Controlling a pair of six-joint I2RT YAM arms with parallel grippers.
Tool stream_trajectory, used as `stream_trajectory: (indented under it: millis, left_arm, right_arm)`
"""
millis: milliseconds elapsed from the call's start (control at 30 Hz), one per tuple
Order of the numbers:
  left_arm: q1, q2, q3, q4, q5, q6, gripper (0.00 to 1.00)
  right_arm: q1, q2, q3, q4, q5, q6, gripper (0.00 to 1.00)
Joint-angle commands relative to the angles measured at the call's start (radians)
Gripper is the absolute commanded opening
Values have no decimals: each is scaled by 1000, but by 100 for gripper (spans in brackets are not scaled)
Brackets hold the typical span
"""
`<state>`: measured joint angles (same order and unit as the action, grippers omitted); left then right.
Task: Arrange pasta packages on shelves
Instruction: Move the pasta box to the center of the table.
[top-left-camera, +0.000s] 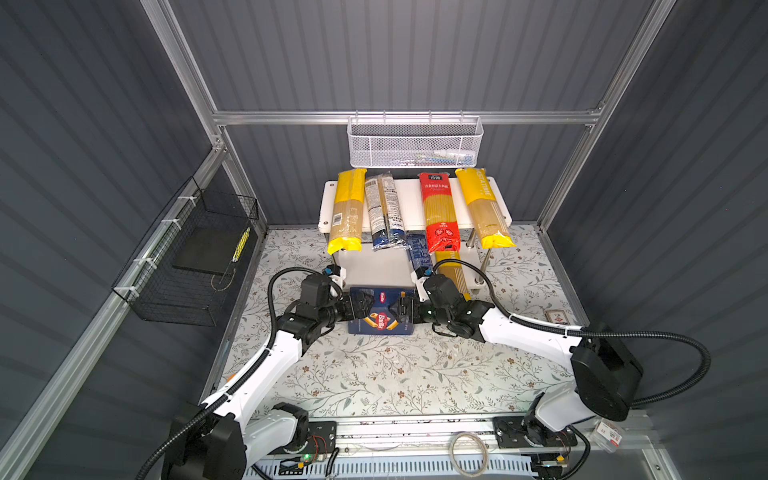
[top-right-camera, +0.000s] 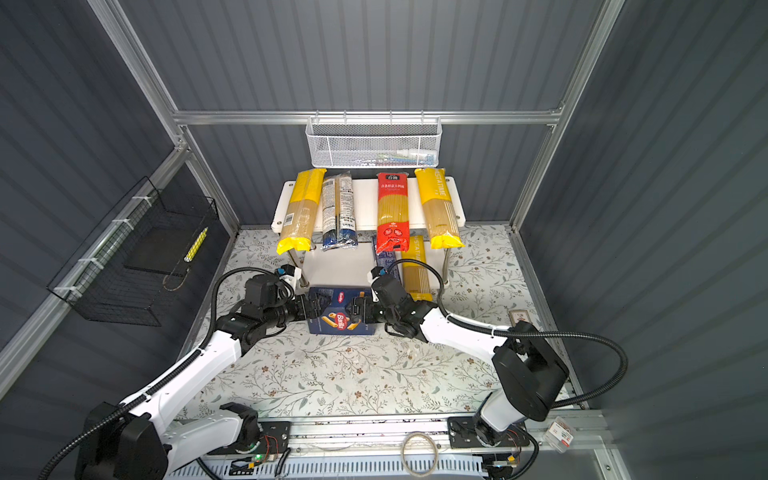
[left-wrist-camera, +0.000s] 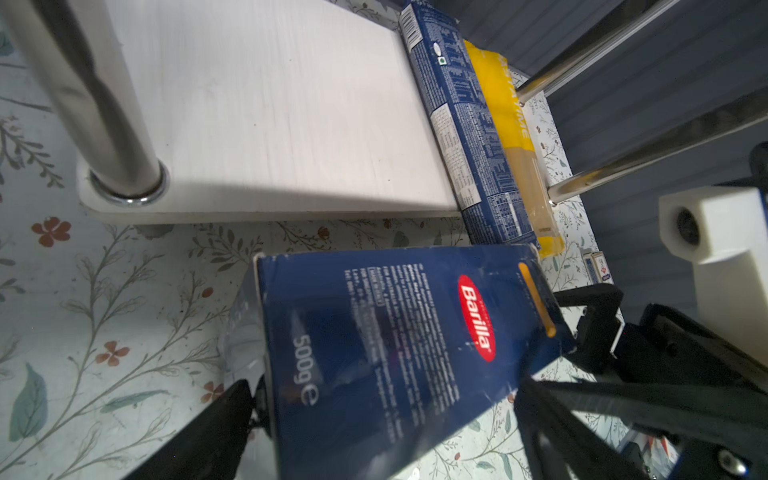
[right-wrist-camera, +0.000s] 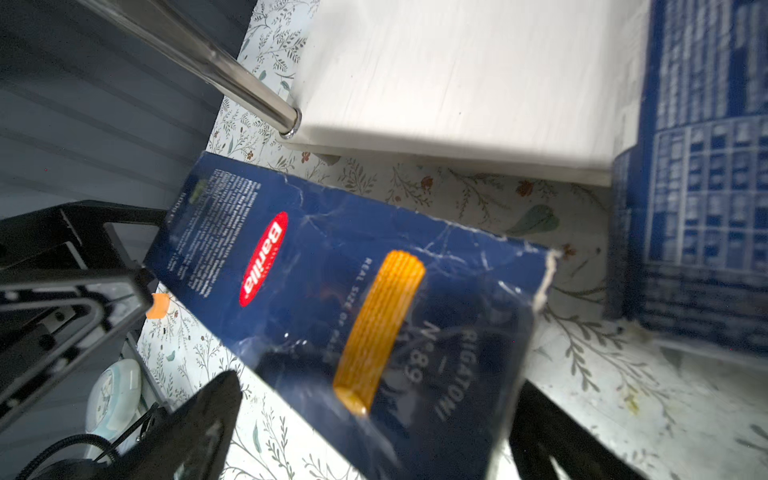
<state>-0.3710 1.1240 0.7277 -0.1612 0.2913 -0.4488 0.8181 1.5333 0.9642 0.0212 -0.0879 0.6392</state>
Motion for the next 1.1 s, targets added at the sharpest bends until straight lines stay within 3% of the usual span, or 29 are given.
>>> stream_trajectory:
  millis: [0, 167, 333, 600, 833, 1067]
  left_arm:
    - [-20, 13, 66, 120, 143, 48, 99]
    - [-20, 33, 57, 102, 147, 40, 99]
    - [-20, 23, 5, 44, 64, 52, 100]
    - [-20, 35, -34, 60, 46, 47, 100]
    - [-20, -3, -16, -129, -155, 57, 100]
    - [-19, -48, -72, -68, -191, 37, 100]
  right_arm:
    - [24, -29, 76, 114, -20, -84, 98]
    - [24, -21, 103, 83, -11, -95, 99]
    - [21, -2, 27, 121, -25, -42, 99]
    - [21, -10, -24, 104, -24, -43, 99]
    - [5, -64, -73, 63, 3, -49, 99]
    - [0, -59, -142, 79, -9, -106, 99]
